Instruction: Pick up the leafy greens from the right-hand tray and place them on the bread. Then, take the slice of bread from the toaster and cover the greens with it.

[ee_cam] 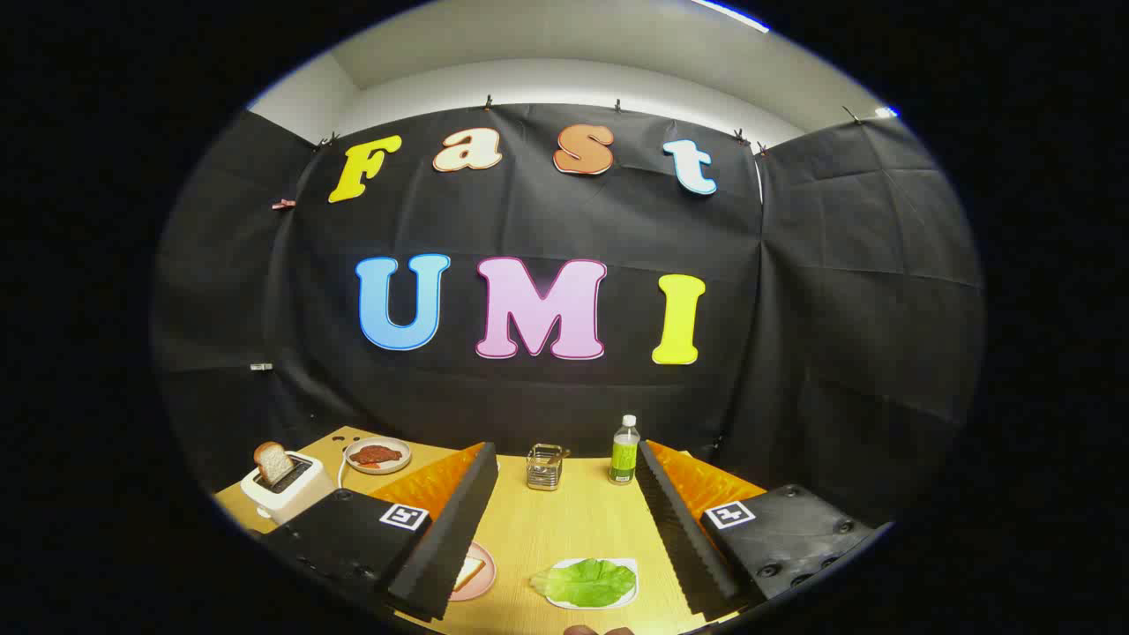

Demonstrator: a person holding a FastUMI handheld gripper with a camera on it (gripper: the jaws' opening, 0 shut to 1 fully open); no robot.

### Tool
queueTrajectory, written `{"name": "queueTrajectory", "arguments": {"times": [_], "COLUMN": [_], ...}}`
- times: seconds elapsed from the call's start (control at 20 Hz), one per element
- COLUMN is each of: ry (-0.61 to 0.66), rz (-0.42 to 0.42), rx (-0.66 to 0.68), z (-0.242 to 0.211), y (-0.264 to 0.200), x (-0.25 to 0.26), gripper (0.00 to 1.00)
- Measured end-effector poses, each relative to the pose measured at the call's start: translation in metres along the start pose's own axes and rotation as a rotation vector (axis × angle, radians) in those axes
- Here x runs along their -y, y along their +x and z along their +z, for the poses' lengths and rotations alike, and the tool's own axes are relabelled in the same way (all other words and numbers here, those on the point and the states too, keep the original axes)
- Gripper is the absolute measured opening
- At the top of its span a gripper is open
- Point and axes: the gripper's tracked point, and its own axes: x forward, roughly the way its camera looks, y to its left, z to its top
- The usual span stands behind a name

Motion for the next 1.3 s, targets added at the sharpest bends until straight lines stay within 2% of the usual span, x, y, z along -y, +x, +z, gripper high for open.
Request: {"name": "queueTrajectory", "arguments": {"times": [0.6, 1.05, 1.3], "ry": [0.023, 0.036, 0.036], "rz": [0.005, -0.004, 0.003], "rx": [-0.043, -0.126, -0.210], "z": [-0.011, -0.041, -0.075], "y": [0.014, 0.024, 0.033], "x": [0.010, 0.023, 0.030], "gripper": [0.97, 0.97, 0.97]}}
